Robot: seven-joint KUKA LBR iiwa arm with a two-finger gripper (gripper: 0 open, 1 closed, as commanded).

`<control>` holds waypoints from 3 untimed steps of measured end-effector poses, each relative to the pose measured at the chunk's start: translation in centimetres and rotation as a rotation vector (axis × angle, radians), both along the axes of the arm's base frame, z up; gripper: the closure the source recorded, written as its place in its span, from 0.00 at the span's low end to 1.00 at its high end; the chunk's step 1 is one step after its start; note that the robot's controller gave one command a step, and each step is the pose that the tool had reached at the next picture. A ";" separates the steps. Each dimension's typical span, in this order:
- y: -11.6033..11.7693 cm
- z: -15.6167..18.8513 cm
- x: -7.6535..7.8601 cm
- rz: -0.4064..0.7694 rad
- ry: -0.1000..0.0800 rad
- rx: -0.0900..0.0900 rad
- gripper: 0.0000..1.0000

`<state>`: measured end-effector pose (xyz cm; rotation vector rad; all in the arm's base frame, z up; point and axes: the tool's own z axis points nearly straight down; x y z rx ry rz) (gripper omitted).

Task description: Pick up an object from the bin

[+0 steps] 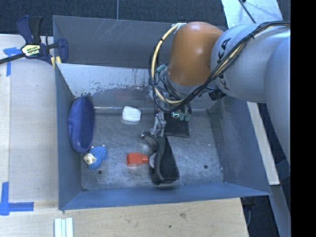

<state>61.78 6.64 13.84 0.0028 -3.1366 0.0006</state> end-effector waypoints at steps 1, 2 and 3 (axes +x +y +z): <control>4.6 -6.3 -2.0 -0.007 -0.007 0.003 0.00; 1.4 -0.6 -12.3 0.178 -0.005 0.001 0.00; 1.4 -7.0 -8.2 0.090 -0.009 0.002 0.00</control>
Offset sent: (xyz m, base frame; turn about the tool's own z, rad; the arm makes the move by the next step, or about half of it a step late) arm -0.0203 0.0425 -0.0610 0.0111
